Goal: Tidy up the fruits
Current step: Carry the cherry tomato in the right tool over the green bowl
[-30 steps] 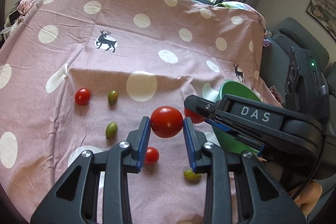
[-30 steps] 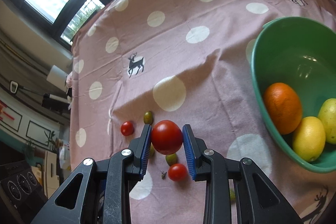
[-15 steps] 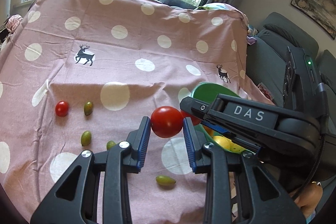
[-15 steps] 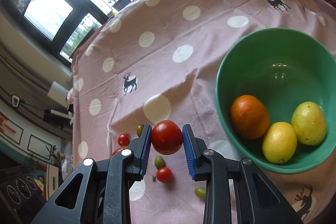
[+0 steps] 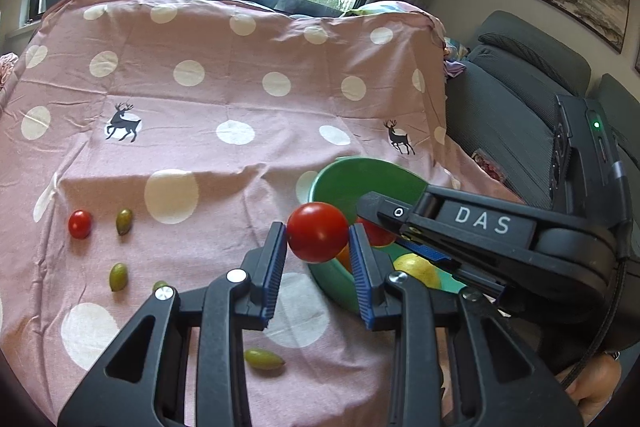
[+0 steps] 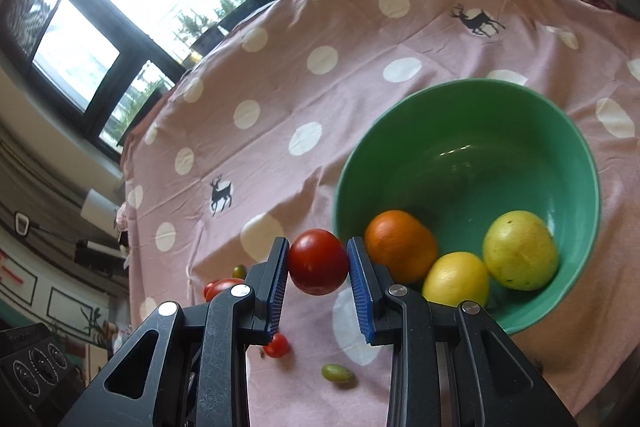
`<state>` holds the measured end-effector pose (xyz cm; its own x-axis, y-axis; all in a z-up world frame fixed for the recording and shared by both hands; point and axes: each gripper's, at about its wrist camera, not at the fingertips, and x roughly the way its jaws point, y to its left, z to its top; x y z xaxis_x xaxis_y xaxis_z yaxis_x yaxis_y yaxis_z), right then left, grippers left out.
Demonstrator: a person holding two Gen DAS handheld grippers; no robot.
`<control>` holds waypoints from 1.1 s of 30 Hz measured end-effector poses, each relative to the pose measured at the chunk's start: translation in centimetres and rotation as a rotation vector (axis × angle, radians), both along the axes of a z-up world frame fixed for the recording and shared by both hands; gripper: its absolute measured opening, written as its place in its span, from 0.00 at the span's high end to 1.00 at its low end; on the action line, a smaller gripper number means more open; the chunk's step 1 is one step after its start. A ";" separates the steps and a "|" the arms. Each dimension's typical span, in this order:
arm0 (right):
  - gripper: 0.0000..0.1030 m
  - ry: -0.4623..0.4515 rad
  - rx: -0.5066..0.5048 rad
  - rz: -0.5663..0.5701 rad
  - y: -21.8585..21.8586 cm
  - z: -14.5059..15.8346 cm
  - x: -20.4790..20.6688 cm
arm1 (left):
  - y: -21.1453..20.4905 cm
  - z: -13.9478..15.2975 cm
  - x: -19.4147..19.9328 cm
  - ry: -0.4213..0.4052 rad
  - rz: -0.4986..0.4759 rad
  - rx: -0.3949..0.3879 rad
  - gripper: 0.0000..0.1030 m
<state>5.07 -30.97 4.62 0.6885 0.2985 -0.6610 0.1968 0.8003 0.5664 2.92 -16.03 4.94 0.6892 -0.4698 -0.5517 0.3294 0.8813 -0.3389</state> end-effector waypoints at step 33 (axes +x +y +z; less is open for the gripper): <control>0.69 0.091 -0.004 -0.230 -8.0 -2.4 -1.6 | -6.8 -2.7 3.1 0.086 -0.150 -0.032 0.69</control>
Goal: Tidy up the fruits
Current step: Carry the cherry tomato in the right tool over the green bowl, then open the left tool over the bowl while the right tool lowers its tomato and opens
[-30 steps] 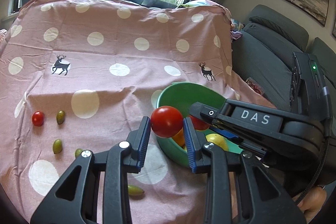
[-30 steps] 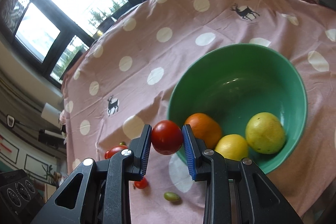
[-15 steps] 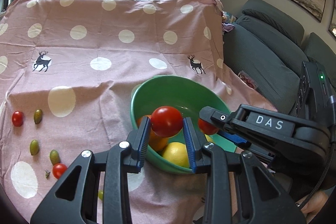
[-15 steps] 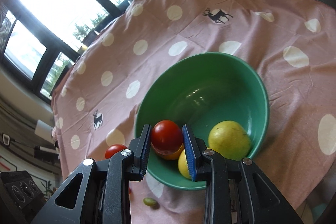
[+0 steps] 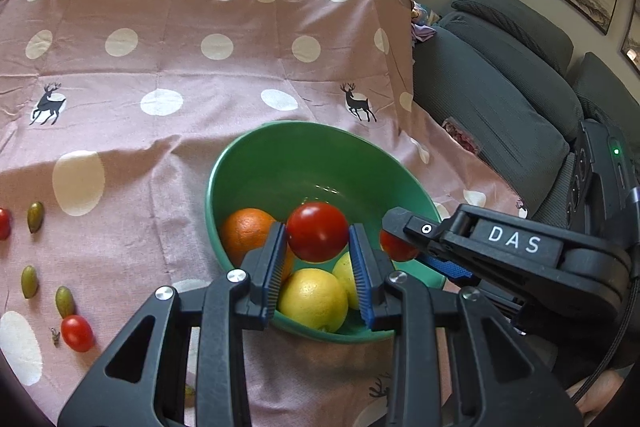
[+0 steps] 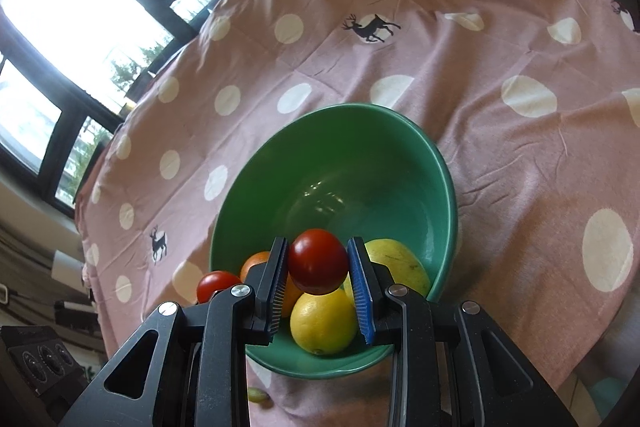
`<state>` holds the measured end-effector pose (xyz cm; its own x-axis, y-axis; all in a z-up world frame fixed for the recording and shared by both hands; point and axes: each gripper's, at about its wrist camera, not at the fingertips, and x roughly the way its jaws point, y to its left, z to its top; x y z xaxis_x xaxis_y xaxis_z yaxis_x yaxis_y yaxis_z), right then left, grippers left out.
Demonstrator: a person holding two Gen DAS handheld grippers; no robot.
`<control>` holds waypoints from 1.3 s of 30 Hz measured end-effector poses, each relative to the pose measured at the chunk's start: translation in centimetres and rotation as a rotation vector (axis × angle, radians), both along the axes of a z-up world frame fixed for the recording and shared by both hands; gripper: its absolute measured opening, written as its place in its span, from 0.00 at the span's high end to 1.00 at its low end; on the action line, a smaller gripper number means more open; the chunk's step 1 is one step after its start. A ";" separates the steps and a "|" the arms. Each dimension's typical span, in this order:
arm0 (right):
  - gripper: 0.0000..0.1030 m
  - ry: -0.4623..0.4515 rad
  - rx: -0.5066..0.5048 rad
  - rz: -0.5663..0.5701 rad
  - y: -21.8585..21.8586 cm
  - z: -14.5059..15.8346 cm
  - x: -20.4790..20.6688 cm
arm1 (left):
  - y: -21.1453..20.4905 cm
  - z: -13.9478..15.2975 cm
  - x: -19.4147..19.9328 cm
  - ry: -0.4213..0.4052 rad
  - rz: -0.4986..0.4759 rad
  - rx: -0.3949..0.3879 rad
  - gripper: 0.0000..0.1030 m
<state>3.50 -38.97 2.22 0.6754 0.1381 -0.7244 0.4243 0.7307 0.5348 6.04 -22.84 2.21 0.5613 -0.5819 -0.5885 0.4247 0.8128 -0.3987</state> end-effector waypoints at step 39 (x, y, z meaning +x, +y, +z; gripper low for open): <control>0.69 -0.042 -0.024 -0.108 -1.5 -0.2 0.0 | -1.8 -0.9 1.4 0.053 -0.063 0.007 0.67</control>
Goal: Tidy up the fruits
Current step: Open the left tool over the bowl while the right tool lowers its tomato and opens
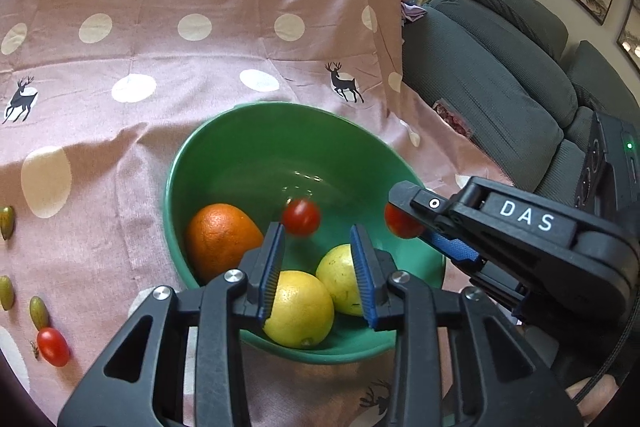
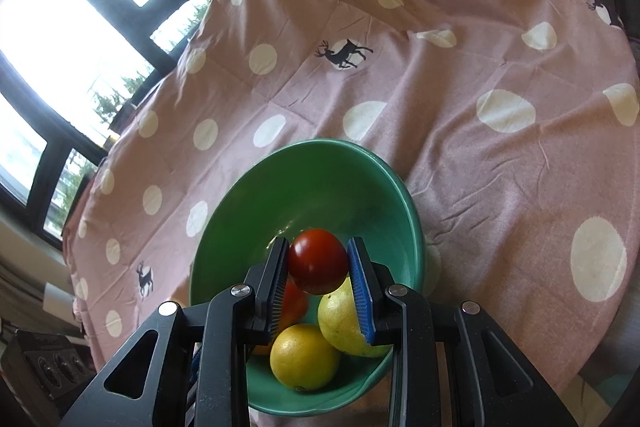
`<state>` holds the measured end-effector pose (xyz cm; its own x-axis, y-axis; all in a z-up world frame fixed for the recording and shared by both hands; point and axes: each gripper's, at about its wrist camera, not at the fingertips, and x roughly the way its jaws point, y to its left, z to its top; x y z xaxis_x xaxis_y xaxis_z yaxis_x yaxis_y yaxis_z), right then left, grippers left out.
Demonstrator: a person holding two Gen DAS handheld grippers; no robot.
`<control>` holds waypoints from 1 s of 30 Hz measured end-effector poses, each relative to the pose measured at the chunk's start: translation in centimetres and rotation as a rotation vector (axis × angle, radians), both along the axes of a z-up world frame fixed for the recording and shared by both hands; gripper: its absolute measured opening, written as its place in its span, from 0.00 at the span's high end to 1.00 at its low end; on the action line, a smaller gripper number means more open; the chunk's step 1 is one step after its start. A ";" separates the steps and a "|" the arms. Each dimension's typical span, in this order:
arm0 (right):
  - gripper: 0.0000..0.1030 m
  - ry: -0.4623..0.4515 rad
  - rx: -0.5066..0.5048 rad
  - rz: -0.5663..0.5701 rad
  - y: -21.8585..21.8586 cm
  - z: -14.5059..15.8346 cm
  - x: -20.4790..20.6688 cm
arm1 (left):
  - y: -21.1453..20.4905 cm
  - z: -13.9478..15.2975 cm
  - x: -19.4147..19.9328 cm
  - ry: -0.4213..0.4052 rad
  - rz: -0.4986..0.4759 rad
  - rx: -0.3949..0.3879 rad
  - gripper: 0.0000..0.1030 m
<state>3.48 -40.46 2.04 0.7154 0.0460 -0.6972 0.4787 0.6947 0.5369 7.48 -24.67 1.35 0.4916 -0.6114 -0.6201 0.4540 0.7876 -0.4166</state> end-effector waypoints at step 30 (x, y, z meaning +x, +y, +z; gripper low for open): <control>0.50 -0.069 -0.079 0.105 2.7 3.2 -0.4 | 12.4 2.7 -0.9 -0.028 0.373 0.046 0.40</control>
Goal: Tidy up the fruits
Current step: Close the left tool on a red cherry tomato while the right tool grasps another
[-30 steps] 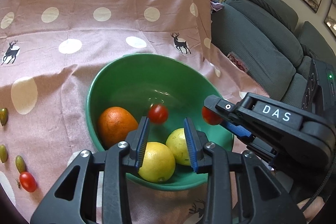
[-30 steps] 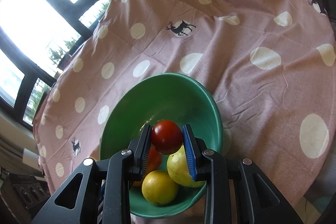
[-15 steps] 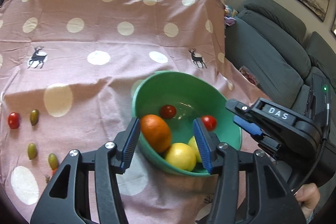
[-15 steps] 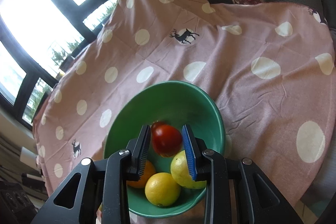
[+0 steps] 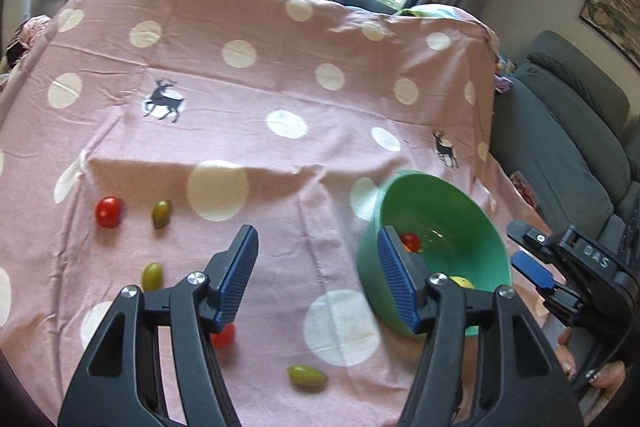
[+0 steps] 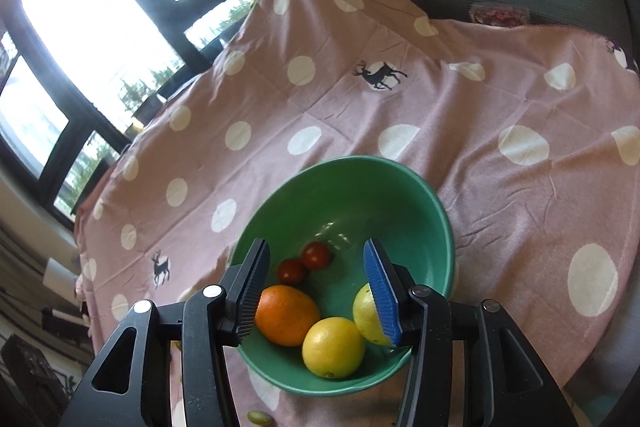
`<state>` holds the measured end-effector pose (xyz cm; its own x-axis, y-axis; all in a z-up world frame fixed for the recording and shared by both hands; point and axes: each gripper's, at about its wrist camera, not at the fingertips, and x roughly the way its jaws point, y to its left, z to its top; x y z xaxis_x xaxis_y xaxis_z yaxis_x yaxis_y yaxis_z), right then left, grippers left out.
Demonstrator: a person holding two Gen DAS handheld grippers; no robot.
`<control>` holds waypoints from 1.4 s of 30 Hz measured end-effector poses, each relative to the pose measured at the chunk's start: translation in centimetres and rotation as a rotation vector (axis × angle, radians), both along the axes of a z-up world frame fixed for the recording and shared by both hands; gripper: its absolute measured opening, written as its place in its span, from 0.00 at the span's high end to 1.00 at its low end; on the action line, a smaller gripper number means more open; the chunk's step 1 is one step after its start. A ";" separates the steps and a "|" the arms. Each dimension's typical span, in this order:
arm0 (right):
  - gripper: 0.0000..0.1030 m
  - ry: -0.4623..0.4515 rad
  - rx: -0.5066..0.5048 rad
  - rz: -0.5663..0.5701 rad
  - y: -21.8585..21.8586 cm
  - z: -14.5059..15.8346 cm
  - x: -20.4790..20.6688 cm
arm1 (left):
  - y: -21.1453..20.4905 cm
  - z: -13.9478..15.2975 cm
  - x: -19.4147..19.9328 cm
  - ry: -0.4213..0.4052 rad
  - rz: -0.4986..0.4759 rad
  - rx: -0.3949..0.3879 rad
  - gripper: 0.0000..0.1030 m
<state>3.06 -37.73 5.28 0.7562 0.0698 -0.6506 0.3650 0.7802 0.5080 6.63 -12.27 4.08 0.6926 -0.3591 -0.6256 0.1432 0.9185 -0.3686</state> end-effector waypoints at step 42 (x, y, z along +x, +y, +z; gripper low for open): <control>0.48 0.348 0.024 0.572 19.9 -7.8 5.2 | 14.8 -5.9 3.4 0.232 0.316 -0.110 0.54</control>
